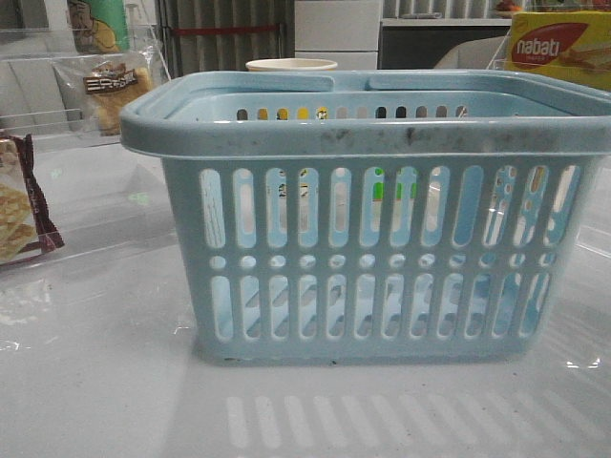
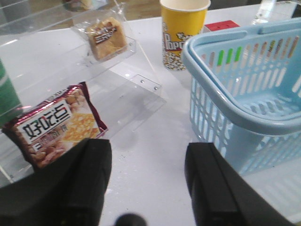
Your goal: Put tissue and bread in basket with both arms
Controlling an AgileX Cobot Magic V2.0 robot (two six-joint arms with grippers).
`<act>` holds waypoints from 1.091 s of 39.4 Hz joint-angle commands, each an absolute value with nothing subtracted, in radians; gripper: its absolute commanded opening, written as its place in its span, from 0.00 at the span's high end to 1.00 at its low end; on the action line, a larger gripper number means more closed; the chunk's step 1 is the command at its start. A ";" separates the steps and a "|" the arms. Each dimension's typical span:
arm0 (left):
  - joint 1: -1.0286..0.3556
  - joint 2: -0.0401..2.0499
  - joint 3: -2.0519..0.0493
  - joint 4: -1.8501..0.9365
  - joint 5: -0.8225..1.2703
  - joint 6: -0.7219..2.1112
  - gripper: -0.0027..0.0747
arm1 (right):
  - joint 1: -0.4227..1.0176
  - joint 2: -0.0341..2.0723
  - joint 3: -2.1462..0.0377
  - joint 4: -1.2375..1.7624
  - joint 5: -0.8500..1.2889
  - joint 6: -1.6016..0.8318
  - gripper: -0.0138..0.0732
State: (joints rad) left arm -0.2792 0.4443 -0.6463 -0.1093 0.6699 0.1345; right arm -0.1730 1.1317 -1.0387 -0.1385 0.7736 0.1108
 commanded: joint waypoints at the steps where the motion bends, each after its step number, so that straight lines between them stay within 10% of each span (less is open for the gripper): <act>1: -0.316 0.458 -0.656 -0.125 0.578 0.137 0.43 | -0.185 1.250 -1.179 -0.145 0.752 0.102 0.20; 27: -0.325 0.458 -0.647 -0.127 0.554 0.137 0.43 | -0.185 1.866 -1.700 -0.104 0.824 -0.033 0.21; 43: -0.325 0.458 -0.647 -0.127 0.552 0.137 0.43 | -0.181 1.853 -1.702 -0.103 0.791 -0.033 0.64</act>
State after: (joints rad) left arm -0.3171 0.4443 -0.6190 -0.1130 0.6360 0.1350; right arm -0.1770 1.9425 -1.6667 -0.0952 0.8409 -0.0237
